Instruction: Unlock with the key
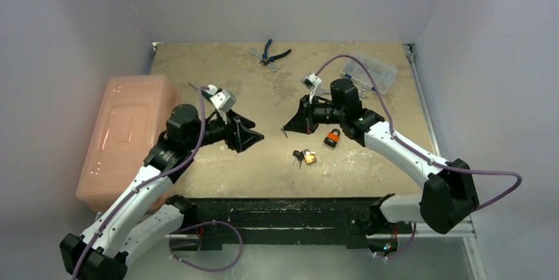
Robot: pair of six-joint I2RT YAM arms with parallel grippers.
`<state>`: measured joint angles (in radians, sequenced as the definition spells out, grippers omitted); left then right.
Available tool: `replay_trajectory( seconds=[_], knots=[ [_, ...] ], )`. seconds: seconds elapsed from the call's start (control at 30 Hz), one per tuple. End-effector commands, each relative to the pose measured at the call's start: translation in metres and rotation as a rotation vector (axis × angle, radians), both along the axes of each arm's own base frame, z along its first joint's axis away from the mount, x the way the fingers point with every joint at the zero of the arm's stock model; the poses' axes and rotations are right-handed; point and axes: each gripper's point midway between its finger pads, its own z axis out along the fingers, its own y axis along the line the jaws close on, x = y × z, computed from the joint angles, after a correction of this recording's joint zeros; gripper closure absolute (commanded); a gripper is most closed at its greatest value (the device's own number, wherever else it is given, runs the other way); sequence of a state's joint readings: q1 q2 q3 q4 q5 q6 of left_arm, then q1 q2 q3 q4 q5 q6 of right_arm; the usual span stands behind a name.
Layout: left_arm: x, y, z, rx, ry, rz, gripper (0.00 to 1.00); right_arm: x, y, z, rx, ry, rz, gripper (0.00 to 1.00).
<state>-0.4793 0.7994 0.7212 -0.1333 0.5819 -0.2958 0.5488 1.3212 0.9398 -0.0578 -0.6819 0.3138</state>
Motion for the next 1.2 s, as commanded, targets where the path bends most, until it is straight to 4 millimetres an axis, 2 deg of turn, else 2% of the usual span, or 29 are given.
replay_trajectory(
  seconds=[0.0, 0.1, 0.23, 0.57, 0.73, 1.17],
  knots=[
    [-0.008, -0.011, 0.021, -0.062, -0.061, -0.089, 0.43, -0.026, 0.008, 0.031, 0.108, -0.062, 0.130, 1.00],
    [-0.009, -0.016, 0.028, -0.069, -0.083, -0.107, 0.47, -0.034, 0.008, 0.040, 0.136, -0.060, 0.150, 1.00],
    [-0.008, -0.027, 0.025, -0.051, -0.075, -0.134, 0.48, -0.040, 0.008, 0.047, 0.153, -0.051, 0.154, 1.00],
    [-0.012, -0.054, 0.020, -0.050, -0.045, -0.175, 0.49, -0.054, 0.019, 0.040, 0.147, -0.005, 0.190, 1.00],
    [-0.011, -0.054, 0.015, -0.046, -0.034, -0.163, 0.53, -0.057, 0.023, 0.039, 0.150, 0.001, 0.207, 1.00],
    [-0.011, -0.050, 0.008, -0.024, -0.028, -0.145, 0.53, -0.059, 0.026, 0.038, 0.149, -0.005, 0.201, 1.00]
  ],
)
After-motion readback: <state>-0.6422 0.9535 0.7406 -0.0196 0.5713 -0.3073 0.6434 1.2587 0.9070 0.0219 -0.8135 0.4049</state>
